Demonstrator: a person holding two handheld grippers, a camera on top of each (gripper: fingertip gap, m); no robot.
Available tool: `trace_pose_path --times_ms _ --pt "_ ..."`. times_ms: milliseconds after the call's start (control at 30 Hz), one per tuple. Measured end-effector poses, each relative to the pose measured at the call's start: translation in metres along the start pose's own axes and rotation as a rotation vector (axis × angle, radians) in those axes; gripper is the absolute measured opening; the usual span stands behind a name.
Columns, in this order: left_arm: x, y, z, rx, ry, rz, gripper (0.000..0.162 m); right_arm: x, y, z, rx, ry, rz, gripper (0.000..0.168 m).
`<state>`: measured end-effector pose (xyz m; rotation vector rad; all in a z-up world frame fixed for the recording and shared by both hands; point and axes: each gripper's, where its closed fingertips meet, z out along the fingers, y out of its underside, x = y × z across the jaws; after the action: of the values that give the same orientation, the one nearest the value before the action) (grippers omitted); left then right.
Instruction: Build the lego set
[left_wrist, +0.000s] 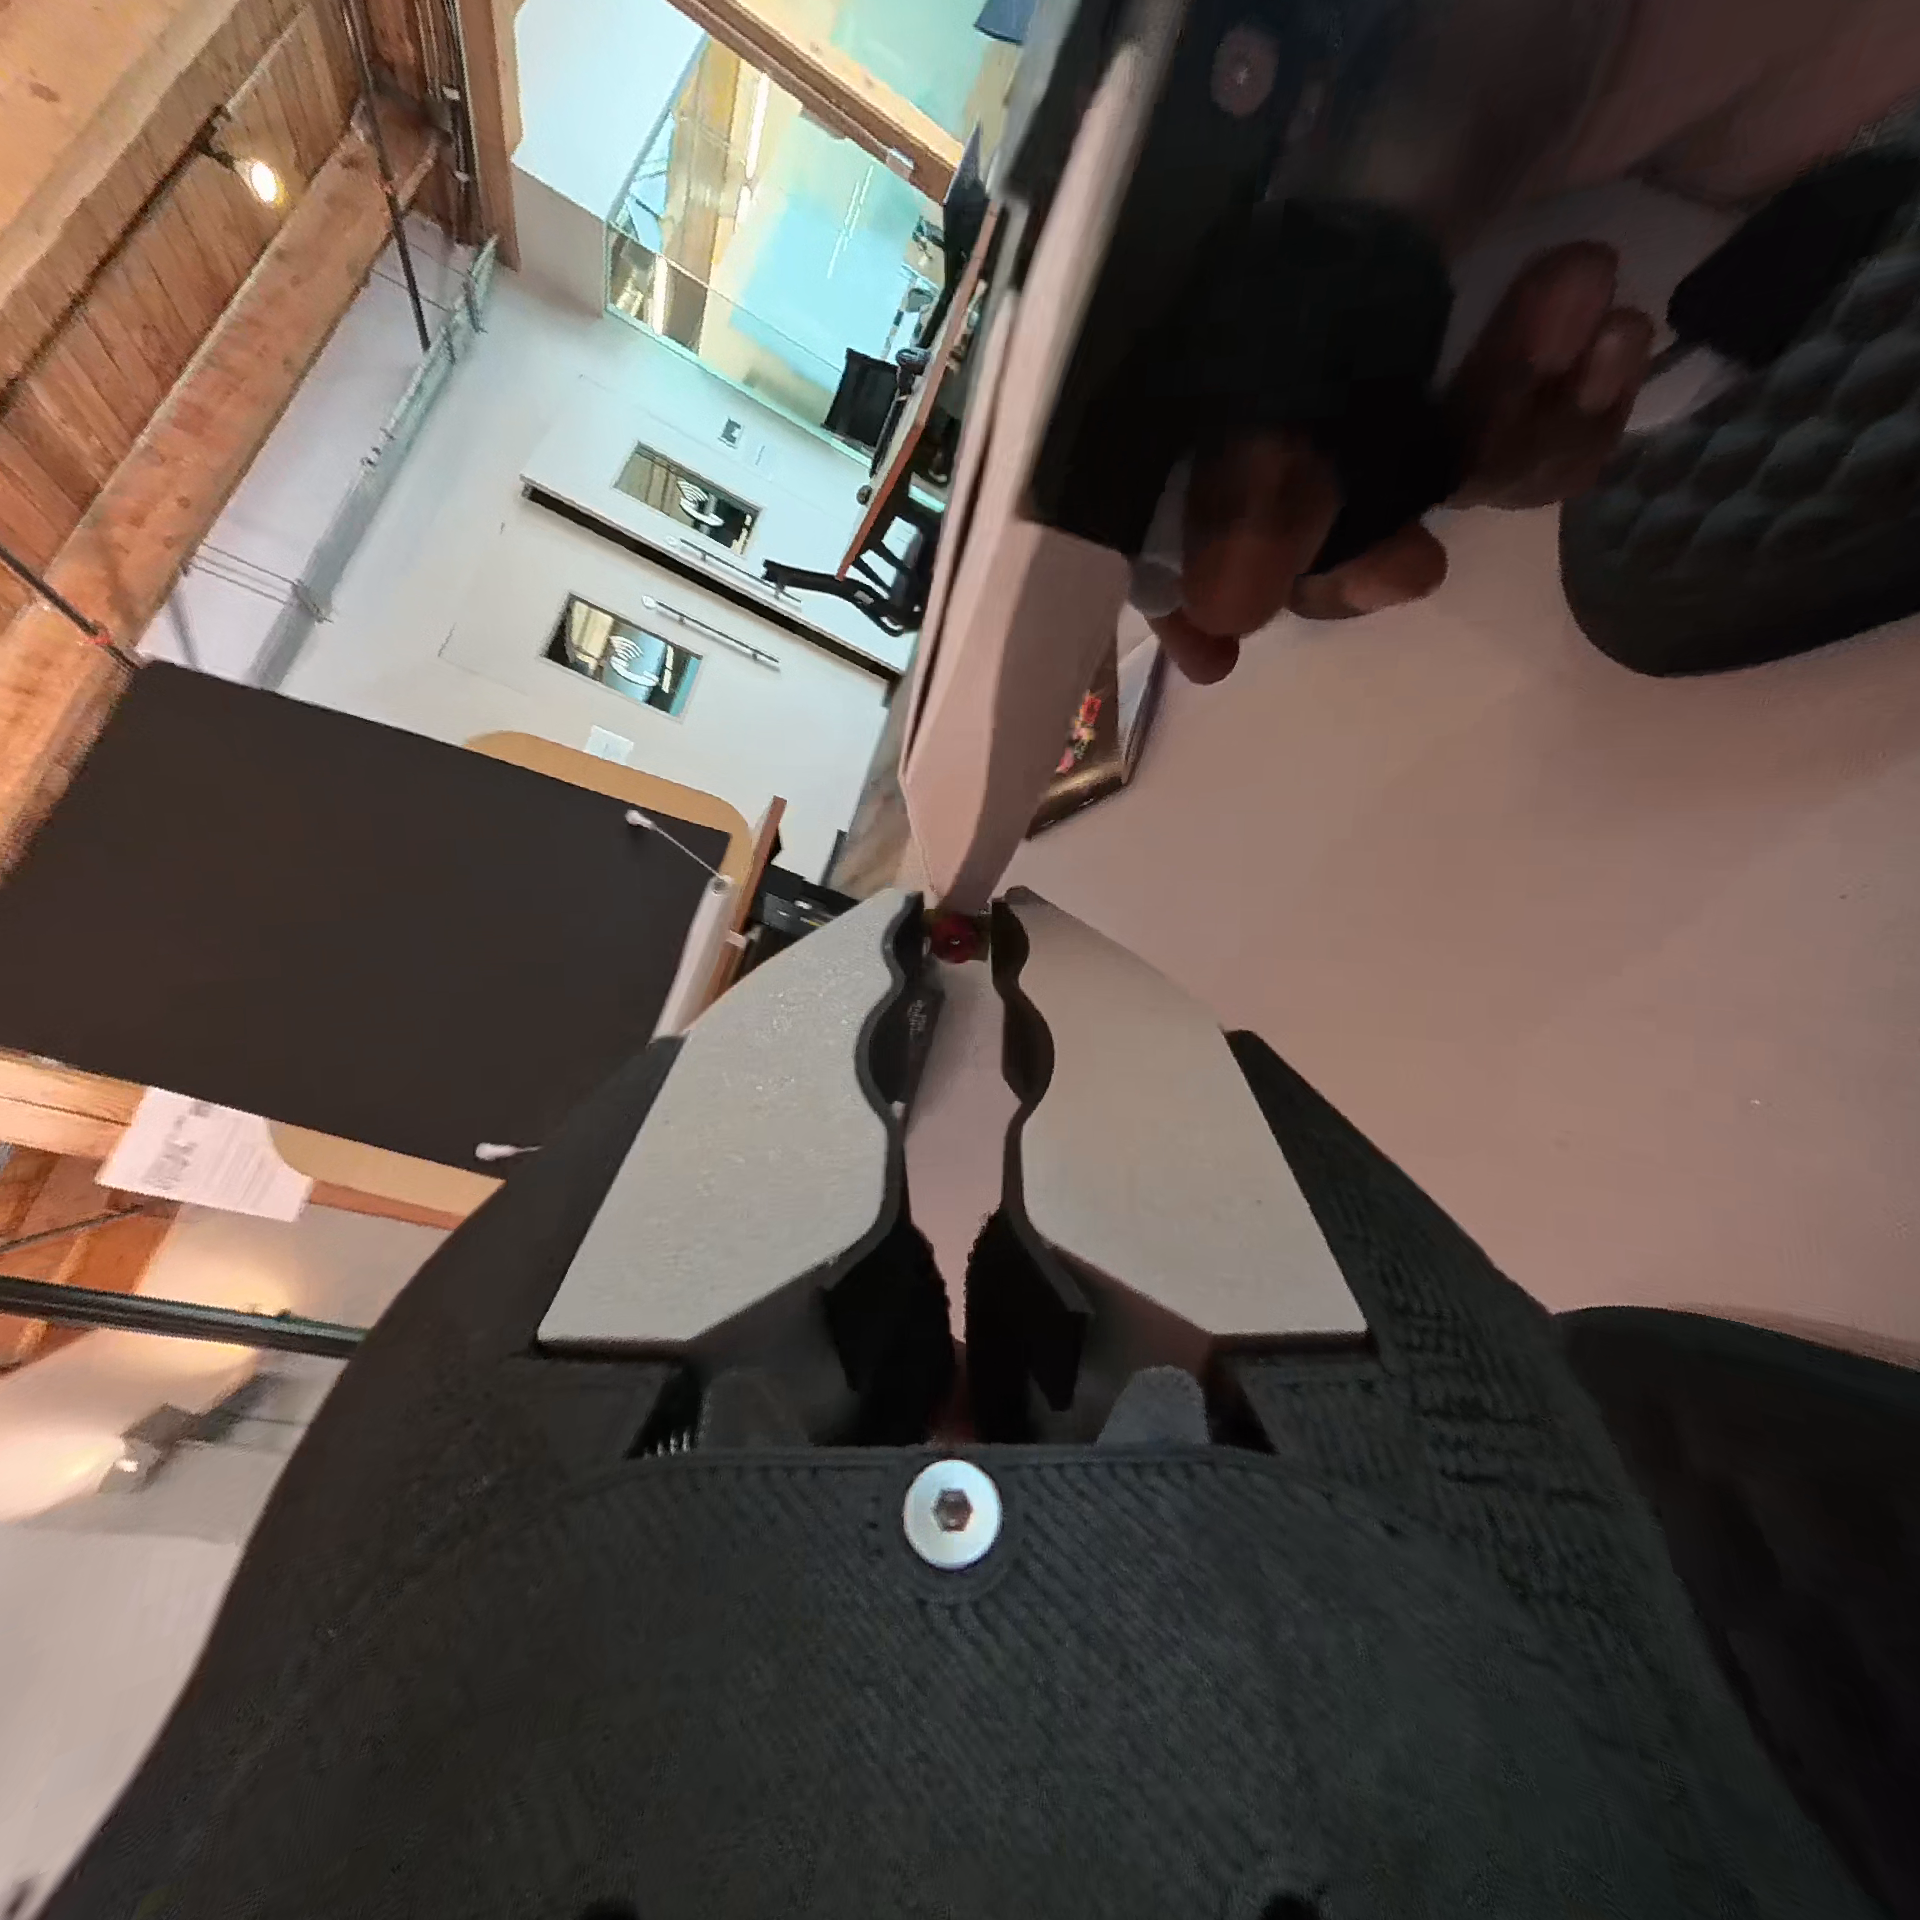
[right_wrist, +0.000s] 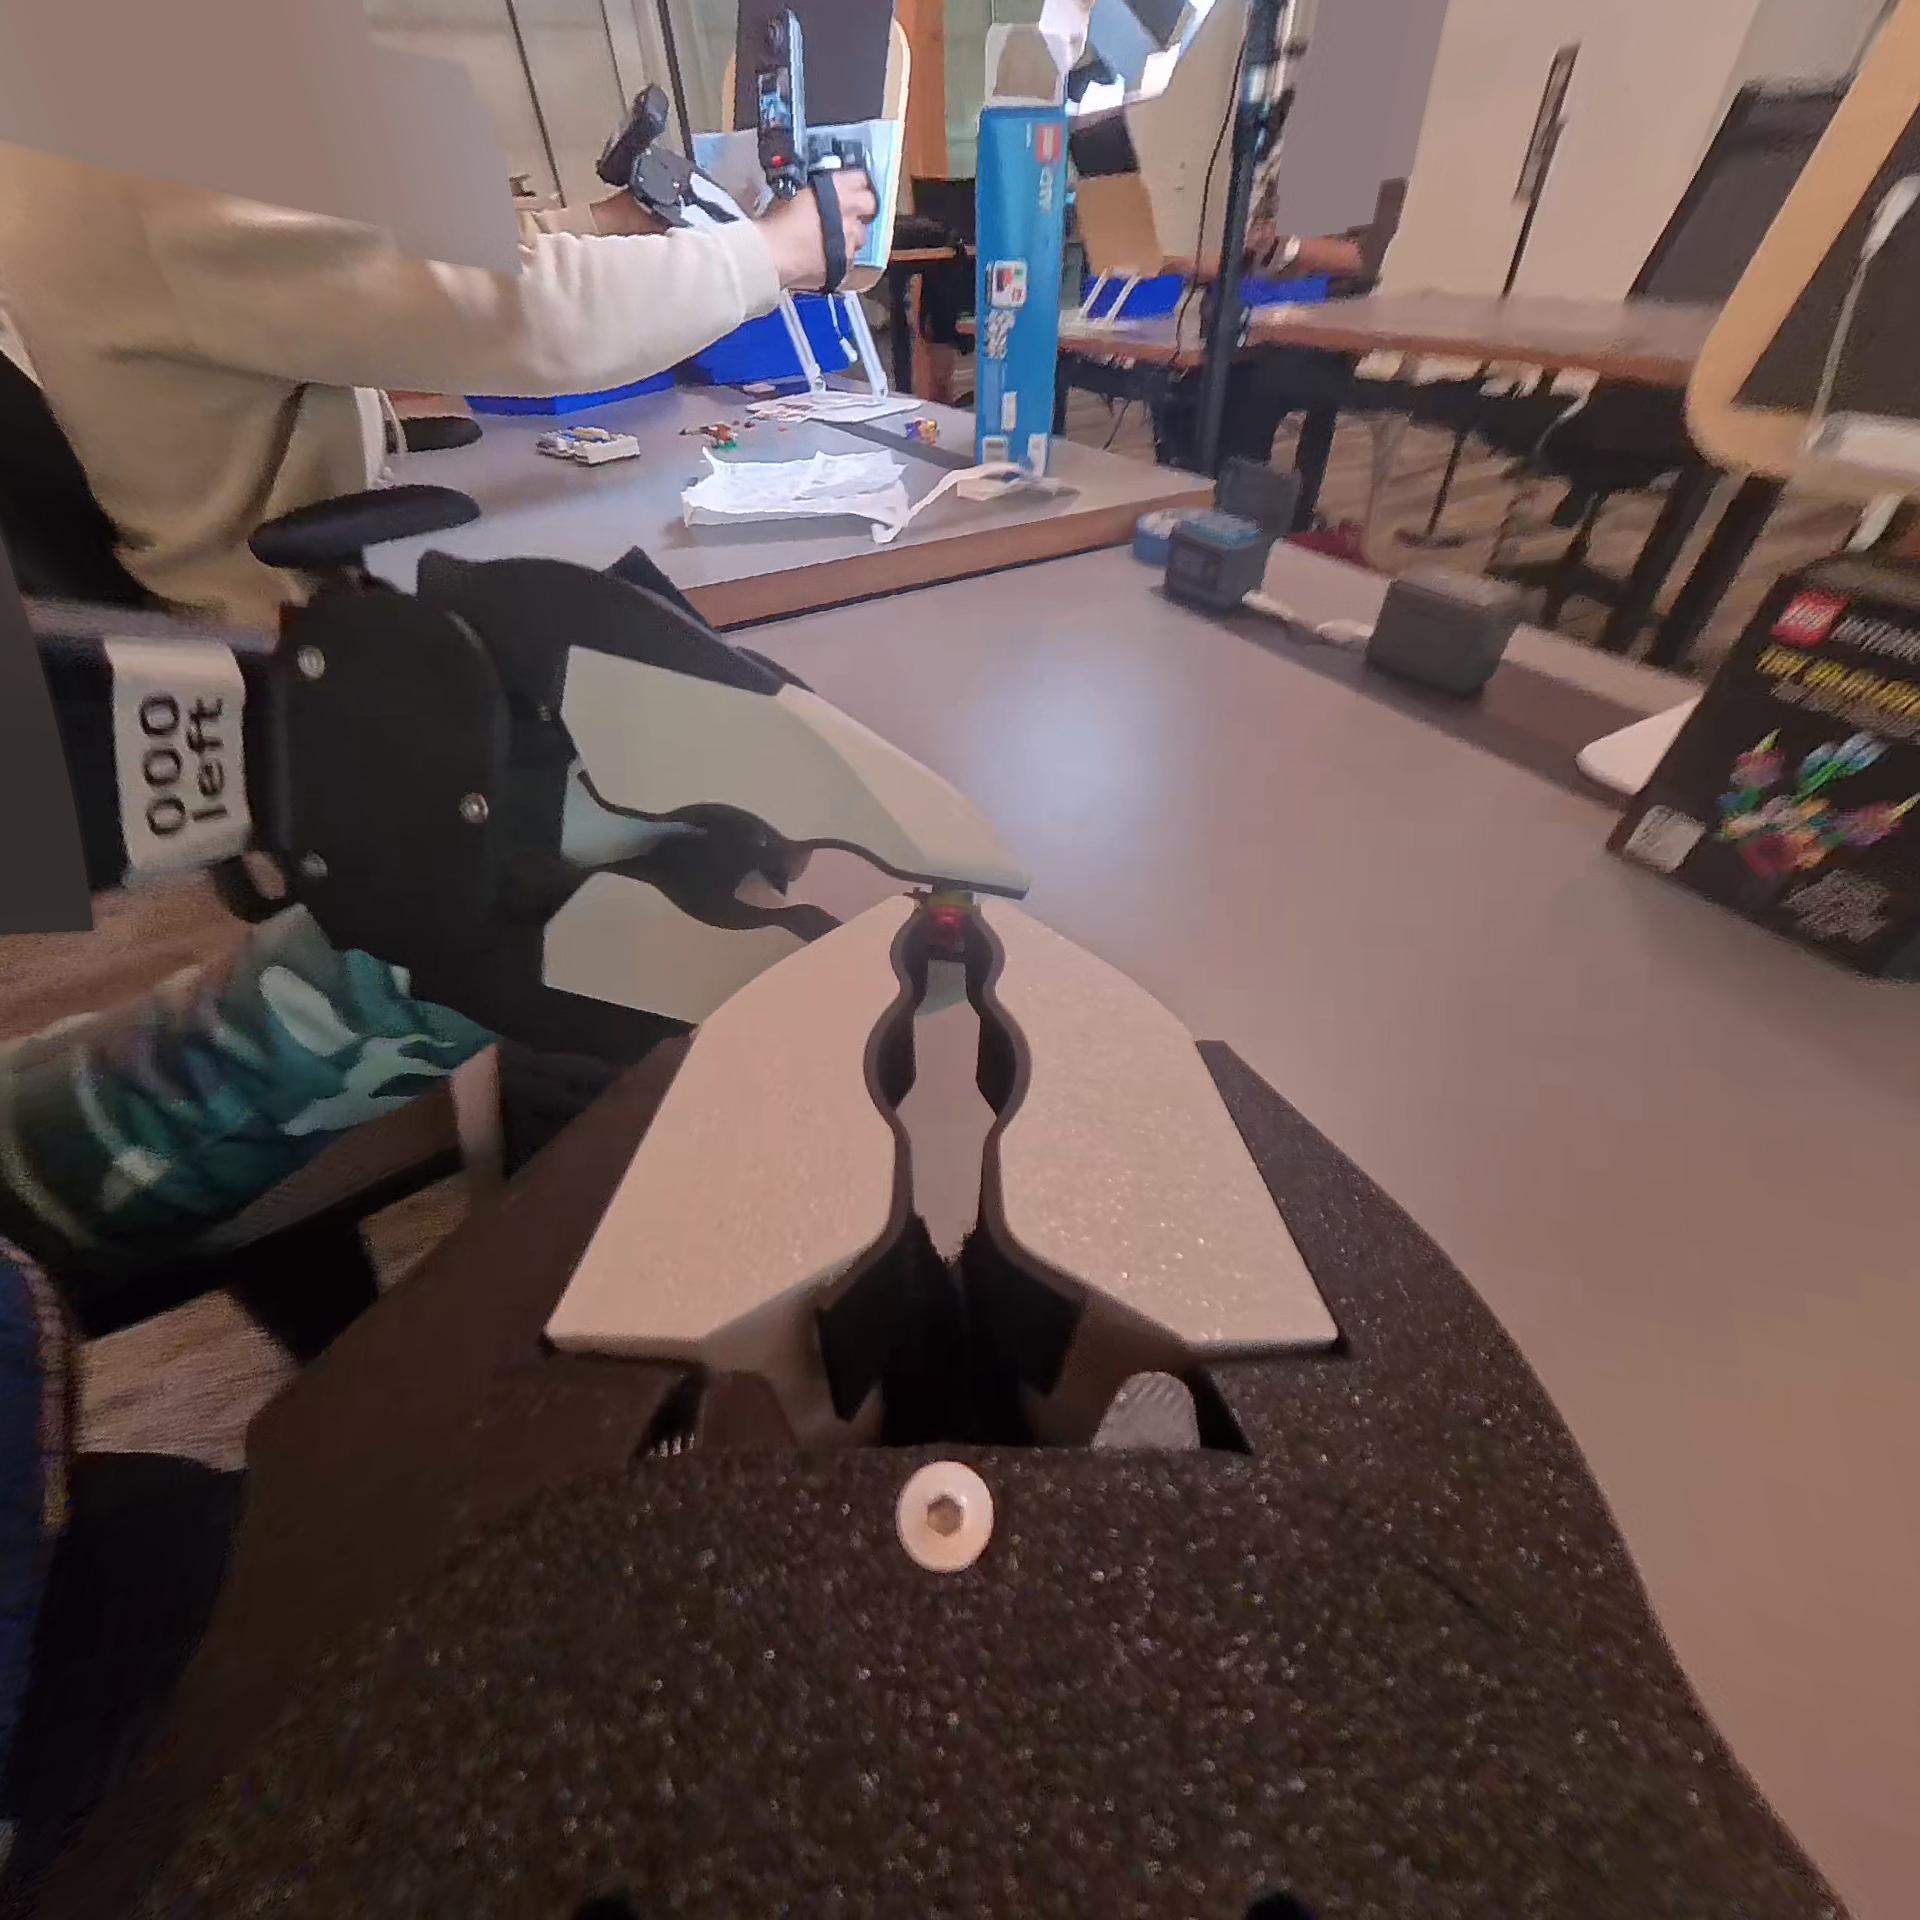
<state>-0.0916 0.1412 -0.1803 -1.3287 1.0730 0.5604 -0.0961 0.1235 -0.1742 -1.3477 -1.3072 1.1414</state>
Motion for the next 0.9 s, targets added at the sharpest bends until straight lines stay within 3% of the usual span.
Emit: trace_pose_path --times_ms 267,333,467,600,700,833,900 --pt "-0.003 0.002 0.000 -0.038 0.019 -0.143 0.011 0.007 -0.013 -0.008 0.001 0.302 -0.503 0.006" --pt "-0.009 0.001 -0.002 -0.015 -0.011 -0.165 0.011 0.003 -0.018 -0.010 0.029 0.305 -0.540 0.006" --pt "-0.013 0.006 -0.003 -0.010 -0.020 -0.206 0.012 0.026 -0.029 -0.039 0.058 0.375 -0.437 0.006" --pt "-0.015 0.003 -0.004 0.045 0.007 -0.335 0.012 0.100 -0.031 -0.121 -0.025 0.690 -0.307 0.006" --pt "-0.015 0.001 -0.004 0.079 0.034 -0.405 0.012 0.149 -0.009 -0.185 -0.186 0.919 -0.164 0.007" --pt "-0.011 -0.002 -0.003 0.099 0.062 -0.430 0.012 0.170 0.022 -0.208 -0.315 0.962 -0.033 0.007" --pt "-0.011 0.000 -0.003 0.089 0.057 -0.426 0.012 0.174 0.028 -0.213 -0.345 0.984 -0.020 0.017"
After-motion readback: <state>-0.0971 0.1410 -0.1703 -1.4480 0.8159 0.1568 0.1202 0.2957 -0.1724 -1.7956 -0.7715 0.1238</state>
